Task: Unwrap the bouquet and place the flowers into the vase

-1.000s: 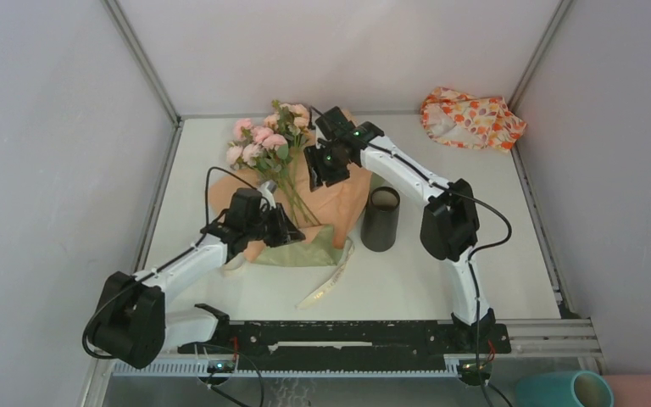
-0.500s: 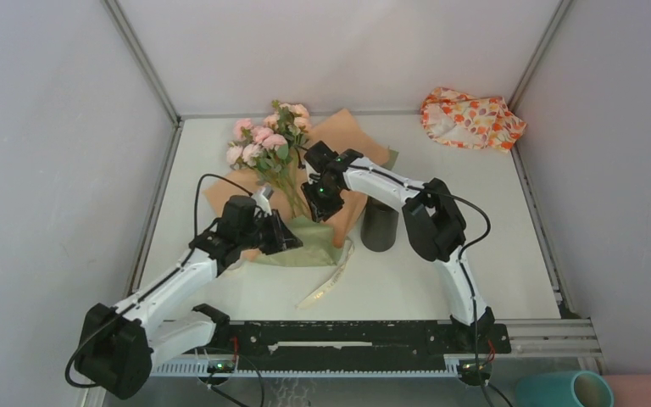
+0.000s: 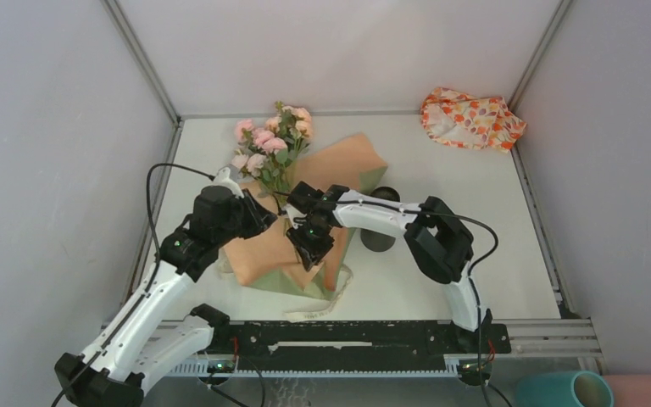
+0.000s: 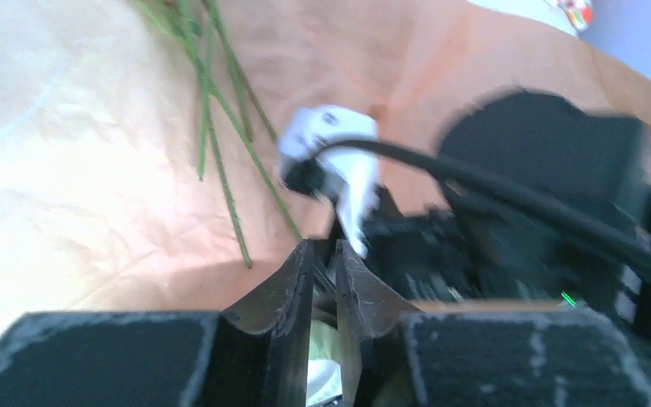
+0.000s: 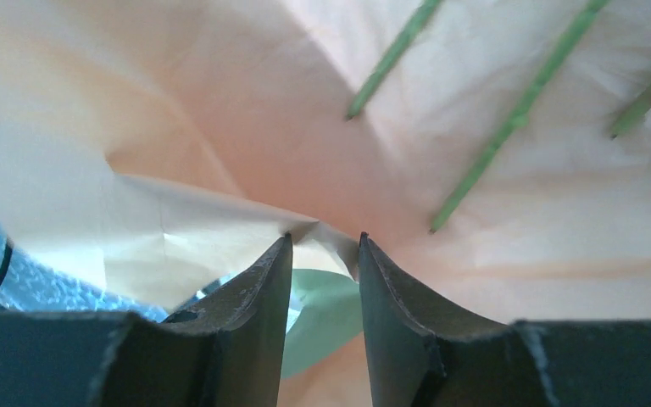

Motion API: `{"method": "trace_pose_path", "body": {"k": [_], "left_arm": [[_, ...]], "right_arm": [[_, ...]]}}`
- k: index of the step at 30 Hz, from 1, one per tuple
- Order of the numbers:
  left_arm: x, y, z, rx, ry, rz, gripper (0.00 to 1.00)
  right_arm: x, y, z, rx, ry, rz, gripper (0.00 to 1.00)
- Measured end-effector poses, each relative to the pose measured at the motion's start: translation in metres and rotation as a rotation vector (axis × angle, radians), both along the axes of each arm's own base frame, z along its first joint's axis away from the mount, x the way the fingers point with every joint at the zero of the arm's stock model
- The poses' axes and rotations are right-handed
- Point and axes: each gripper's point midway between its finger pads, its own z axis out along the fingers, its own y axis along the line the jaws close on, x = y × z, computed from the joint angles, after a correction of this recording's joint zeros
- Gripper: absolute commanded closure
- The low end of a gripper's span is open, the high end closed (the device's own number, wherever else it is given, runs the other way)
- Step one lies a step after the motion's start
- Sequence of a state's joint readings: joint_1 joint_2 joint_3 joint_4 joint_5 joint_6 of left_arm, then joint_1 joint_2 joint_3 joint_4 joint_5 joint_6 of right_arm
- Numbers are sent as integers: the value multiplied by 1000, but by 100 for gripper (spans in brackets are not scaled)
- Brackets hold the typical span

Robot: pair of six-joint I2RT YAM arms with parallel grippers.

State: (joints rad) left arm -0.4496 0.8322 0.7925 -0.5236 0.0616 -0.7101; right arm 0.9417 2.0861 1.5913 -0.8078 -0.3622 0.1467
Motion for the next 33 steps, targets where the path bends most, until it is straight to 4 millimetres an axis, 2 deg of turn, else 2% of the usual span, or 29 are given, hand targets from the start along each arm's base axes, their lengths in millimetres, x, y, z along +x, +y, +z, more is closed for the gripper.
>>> {"method": "trace_pose_path", "body": {"k": [2,5,8,10,14,16,19,23,27,30,33], "left_arm": [[3,11,0,29,-5,58,79],[5,24,-14,78,33,132,80],[3,30,-37,108,83,166,80],[0,30,-60,123,134,167,81],[-6,19,-104,122,241,119,82],[-11,11,-117,100,277,83,82],[-16,0,-125,57,289,28,81],[-19,-22,-120,-3,267,-71,81],[-34,-48,-123,-24,287,-205,81],[-59,-69,-130,-22,334,-334,81],[-84,-85,-130,-20,356,-450,81]], "right_arm": [[-12,4,16,34,-17,28,56],[-23,9,36,83,-38,50,56],[-32,8,44,107,-42,60,56],[-35,4,41,99,-33,58,56],[-42,-5,30,68,-10,57,56],[-46,-10,27,56,-3,59,56],[-58,-15,32,56,0,70,56],[-67,-11,57,104,-45,81,55],[-58,-11,92,168,-119,29,55],[-30,-13,115,207,-166,-69,56],[7,-21,125,224,-193,-197,56]]}}
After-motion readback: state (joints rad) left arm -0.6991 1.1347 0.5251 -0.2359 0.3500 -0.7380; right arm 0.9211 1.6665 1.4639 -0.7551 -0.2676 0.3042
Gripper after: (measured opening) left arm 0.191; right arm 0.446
